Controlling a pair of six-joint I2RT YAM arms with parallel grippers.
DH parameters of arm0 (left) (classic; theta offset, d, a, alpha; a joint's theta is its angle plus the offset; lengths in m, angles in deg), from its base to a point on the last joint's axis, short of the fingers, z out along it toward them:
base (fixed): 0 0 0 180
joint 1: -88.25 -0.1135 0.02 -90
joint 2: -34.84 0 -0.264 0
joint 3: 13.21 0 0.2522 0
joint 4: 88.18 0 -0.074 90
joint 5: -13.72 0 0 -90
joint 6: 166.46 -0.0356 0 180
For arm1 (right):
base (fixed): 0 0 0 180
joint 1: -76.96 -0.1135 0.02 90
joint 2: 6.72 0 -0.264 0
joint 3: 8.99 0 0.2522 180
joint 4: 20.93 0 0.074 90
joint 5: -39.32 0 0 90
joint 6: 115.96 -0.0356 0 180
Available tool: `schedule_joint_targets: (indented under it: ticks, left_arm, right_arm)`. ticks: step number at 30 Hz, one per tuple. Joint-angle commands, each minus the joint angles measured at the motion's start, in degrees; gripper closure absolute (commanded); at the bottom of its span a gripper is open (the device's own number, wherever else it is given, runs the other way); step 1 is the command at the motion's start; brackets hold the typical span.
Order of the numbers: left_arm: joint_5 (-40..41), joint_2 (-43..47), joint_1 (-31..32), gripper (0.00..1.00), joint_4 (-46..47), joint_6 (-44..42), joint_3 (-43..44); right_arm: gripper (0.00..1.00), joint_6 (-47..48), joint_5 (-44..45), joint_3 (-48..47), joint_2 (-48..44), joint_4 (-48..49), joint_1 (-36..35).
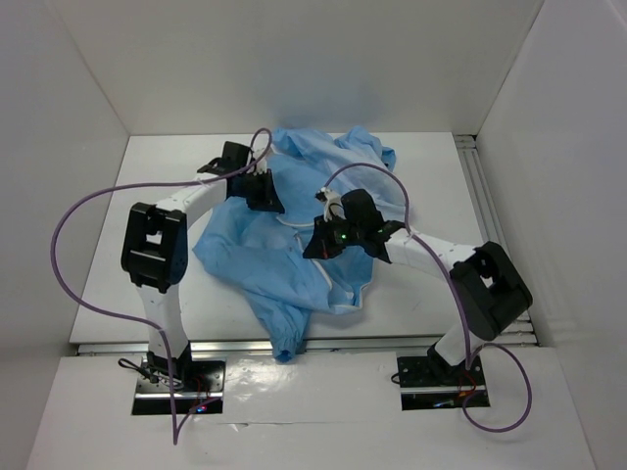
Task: Zip up the jacket
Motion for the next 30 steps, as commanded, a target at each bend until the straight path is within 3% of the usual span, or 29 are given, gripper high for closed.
schedule_joint_targets:
  ticks: [1, 6, 19, 21, 26, 30]
  left_arm:
    - [-7.71, 3.85, -1.47, 1.0, 4.16, 1.05, -2.36]
    - [-19.47, 7.09, -3.49, 1.0, 15.5, 3.77, -8.59]
    - [-36.1, 9.56, -4.03, 1.0, 40.65, 10.63, -15.9]
    - [-36.64, 9.56, -4.03, 1.0, 38.74, 9.94, -15.03]
    - [-25.23, 8.95, -4.03, 1.0, 30.29, 7.82, -9.94]
    - [-17.23, 6.93, -2.88, 1.0, 28.26, 9.4, -7.73]
  right_arm:
    - [1.0, 1.83, -4.03, -0.12, -3.63, 0.54, -0.48]
    - [1.0, 2.44, -8.78, 0.41, -4.25, 4.41, -0.48]
    - [1.0, 4.99, -24.79, -1.87, -0.56, 10.04, 4.51]
    - [1.0, 4.99, -20.6, -5.02, 1.27, 5.24, 5.58]
    - [1.0, 6.22, -5.13, -10.92, 4.18, -6.99, 7.08]
    - [0.75, 6.22, 5.87, -11.45, 4.18, -8.77, 7.08]
